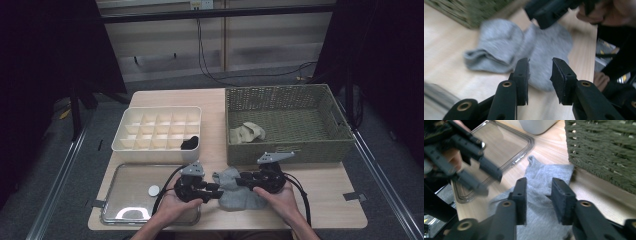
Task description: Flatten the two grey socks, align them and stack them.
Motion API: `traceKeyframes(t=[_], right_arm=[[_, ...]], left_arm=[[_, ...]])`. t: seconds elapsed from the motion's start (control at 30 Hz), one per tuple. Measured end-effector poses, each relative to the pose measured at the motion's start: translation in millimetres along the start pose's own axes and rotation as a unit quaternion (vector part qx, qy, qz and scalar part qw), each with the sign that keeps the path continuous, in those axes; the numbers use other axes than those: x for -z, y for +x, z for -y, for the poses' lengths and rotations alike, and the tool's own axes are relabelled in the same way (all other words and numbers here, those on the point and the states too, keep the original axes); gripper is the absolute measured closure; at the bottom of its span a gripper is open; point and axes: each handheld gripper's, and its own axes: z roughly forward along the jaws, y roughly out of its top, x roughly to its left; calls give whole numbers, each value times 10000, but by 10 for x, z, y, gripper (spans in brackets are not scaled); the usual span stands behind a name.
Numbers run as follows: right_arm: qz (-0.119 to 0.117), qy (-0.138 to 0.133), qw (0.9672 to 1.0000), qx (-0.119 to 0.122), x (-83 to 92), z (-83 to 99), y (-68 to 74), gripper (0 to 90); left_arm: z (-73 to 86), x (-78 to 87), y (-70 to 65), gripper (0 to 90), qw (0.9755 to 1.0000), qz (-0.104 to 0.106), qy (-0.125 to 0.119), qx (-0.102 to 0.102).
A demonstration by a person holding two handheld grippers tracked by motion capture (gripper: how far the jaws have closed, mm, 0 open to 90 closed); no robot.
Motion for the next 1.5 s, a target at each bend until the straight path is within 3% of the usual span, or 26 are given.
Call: traceKeyframes(t=[0.17,0.33,0.43,0.47,0.5,0.53,0.57,0.83,1.0,1.23,1.4,1.5], right_arm=[[-24,195,9997,116,-112,22,13,613],[-168,316,9993,146,-141,38,4,873],[-155,224,9996,109,-90,31,14,889],[-159,153,9997,82,-55,22,19,891],[-153,69,9998,77,-16,13,25,892],[-155,13,9999,55,28,4,37,893],[-110,-45,9999,38,73,0,49,893],[-42,-244,9997,-58,309,113,228,894],[-74,-169,9998,-45,208,148,310,894],[-148,169,9997,-75,-33,203,265,873],[-290,60,9995,-113,50,197,241,729],[-329,-118,9994,-72,146,147,223,734]], left_arm=[[42,-86,-9,679,9998,49,177,-38],[53,-142,-7,671,9994,76,326,-65],[68,-165,-21,669,9993,54,358,-110],[66,-163,-33,670,9992,-46,388,-125],[69,-167,-31,670,9993,31,352,-105],[68,-168,-46,670,9992,-93,375,-118],[70,-170,-42,672,9992,-23,366,-133],[63,-183,-62,672,9991,-67,397,-130],[46,-193,-49,675,9990,-33,416,-152],[42,-178,-49,655,9990,-1,398,-196],[35,-129,-69,635,9992,51,322,-236],[39,-121,-80,631,9994,36,295,-196]])
